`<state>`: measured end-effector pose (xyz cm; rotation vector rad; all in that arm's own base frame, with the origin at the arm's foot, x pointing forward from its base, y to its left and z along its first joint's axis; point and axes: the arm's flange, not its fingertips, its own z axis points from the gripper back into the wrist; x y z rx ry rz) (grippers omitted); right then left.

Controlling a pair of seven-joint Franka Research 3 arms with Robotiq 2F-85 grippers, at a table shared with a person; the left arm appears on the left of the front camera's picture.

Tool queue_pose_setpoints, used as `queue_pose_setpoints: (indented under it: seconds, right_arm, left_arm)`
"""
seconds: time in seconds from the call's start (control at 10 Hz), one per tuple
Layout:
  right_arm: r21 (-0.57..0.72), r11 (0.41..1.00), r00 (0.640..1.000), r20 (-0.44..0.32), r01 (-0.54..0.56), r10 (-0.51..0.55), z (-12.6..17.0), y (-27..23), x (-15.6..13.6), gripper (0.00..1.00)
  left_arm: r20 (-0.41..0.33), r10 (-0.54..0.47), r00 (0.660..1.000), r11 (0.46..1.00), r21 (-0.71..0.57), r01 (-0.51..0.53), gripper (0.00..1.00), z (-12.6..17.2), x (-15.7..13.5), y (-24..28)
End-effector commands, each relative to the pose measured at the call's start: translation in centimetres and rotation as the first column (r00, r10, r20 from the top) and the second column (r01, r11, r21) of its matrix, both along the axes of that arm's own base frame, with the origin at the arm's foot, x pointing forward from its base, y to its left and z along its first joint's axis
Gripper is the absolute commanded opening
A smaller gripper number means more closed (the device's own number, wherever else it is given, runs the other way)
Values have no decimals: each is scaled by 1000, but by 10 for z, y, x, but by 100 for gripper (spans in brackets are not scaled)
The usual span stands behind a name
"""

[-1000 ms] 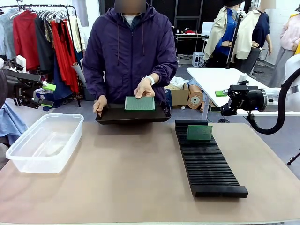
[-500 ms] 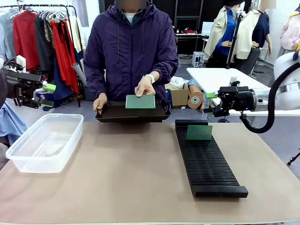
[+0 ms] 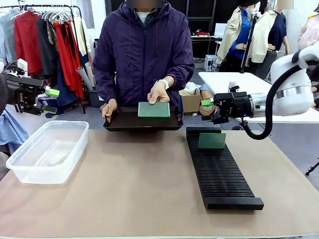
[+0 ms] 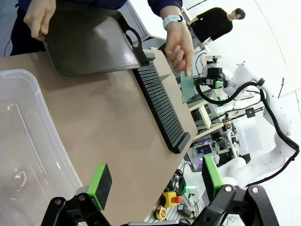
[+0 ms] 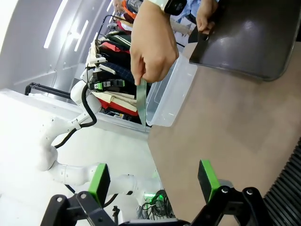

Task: Sort PCBs into racks and boxes based on the side picked up.
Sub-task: Pick up the Blank PCB handed by the Human.

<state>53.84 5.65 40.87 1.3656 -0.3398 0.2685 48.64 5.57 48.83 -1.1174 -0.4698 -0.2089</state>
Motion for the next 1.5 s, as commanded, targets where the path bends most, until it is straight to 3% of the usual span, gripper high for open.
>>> queue_pose_setpoints:
  seconds: [0.0,1.4]
  right_arm:
    - [-7,1000,999,39,17,-17,-6,19,3,100]
    - [65,998,996,91,-23,17,-12,102,24,100]
  left_arm:
    - [4,-1,1000,1000,-3,1,100,1,-1,0]
    - [4,-1,1000,1000,-3,1,100,1,-1,0]
